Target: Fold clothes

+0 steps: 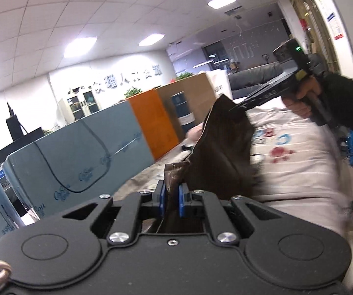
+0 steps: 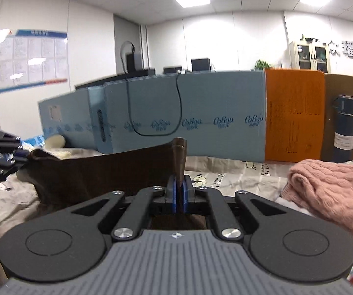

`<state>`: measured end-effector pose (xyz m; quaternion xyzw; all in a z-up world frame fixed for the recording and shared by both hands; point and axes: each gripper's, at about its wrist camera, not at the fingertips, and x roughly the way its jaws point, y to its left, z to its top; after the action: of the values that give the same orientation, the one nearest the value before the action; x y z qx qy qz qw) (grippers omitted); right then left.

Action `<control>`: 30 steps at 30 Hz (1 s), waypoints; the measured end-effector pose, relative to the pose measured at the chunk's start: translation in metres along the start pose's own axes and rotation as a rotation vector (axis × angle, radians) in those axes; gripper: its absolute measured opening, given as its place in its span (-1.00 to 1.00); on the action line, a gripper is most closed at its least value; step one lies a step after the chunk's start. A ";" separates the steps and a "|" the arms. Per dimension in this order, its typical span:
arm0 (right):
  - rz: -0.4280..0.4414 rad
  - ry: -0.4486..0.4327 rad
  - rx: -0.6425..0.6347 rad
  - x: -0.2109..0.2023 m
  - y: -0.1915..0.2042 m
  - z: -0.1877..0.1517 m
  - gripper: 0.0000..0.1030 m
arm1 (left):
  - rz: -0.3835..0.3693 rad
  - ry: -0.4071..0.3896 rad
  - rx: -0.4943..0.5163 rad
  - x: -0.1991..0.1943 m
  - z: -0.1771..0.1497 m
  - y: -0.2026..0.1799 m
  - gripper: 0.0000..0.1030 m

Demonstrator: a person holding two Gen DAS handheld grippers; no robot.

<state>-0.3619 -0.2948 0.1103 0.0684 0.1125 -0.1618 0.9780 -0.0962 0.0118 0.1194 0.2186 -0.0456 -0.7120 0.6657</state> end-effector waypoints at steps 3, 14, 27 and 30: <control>0.016 -0.014 -0.011 -0.032 0.008 -0.016 -0.91 | -0.048 0.007 0.000 -0.019 -0.003 -0.033 -0.79; 0.066 0.167 -0.115 -0.103 0.026 -0.077 -0.20 | -0.310 0.214 -0.230 -0.016 -0.044 -0.084 -0.69; 0.007 0.039 0.144 -0.110 -0.030 -0.084 0.61 | 0.003 -0.011 -0.473 -0.044 -0.036 0.013 0.66; -0.042 0.038 0.273 -0.069 -0.048 -0.076 0.61 | 0.205 0.070 -0.677 -0.008 -0.059 0.075 0.66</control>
<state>-0.4559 -0.3060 0.0489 0.2017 0.1094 -0.1948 0.9536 -0.0046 0.0246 0.0950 0.0043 0.1941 -0.6083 0.7696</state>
